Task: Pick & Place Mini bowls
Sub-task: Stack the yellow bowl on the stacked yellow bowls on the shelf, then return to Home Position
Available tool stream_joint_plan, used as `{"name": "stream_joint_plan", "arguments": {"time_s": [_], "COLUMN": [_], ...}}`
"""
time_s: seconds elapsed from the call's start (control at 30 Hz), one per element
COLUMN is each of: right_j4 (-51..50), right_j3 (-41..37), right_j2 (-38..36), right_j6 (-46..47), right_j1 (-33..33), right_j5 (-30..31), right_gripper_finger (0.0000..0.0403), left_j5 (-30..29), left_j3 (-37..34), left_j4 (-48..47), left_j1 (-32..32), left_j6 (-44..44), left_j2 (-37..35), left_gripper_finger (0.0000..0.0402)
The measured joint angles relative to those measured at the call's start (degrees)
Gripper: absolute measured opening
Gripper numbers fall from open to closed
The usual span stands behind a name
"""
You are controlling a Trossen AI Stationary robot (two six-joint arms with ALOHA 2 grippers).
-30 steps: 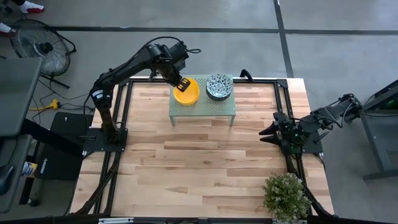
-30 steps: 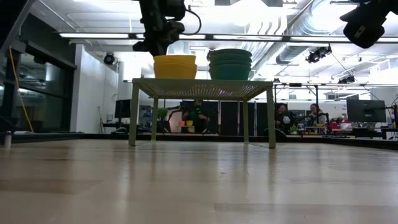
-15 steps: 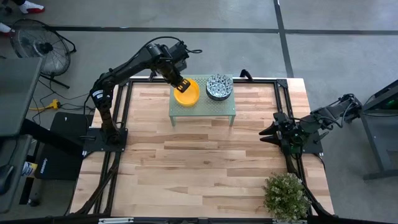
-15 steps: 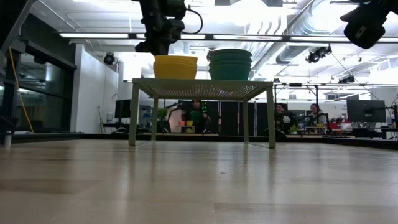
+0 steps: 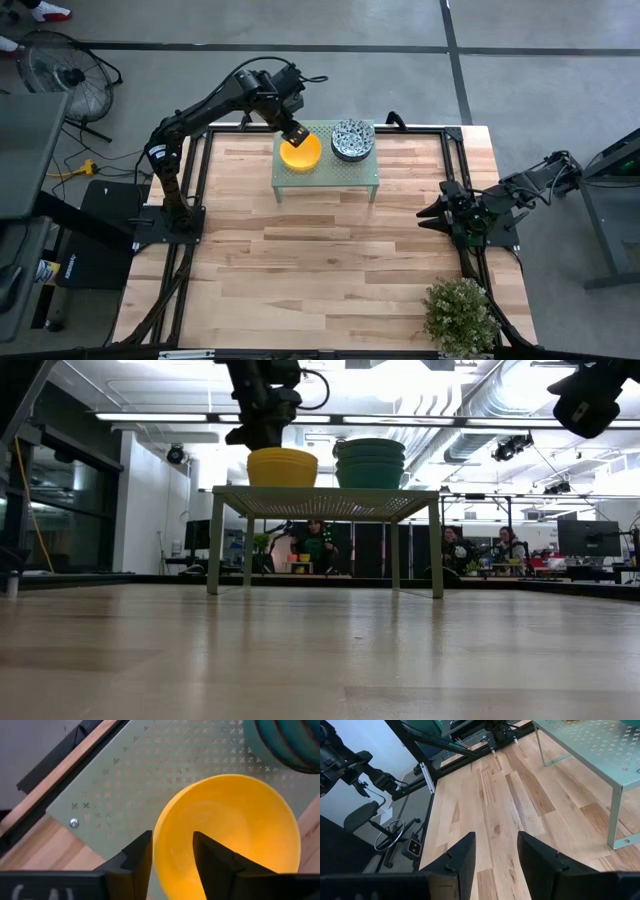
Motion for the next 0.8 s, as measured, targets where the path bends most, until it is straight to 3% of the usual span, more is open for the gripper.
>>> {"name": "stream_joint_plan", "arguments": {"time_s": [0.23, 0.53, 0.8], "right_j4": [0.02, 0.02, 0.02], "right_j3": [0.00, 0.00, 0.00], "right_j2": [0.00, 0.00, 0.00], "right_j6": [0.07, 0.22, 0.15], "right_j1": [0.02, 0.00, 0.02], "right_j5": [-0.07, -0.04, 0.08], "right_gripper_finger": [0.0133, 0.0133, 0.0133], "left_j5": [-0.31, -9.43, -7.80], "left_j3": [0.68, 11.10, 16.26], "left_j4": [2.03, 1.51, -0.05], "left_j1": [0.02, 0.02, -0.47], "left_j6": [2.99, 8.89, 15.74], "left_j2": [0.01, 0.02, -0.07], "left_gripper_finger": [0.0151, 0.0152, 0.0152]}}
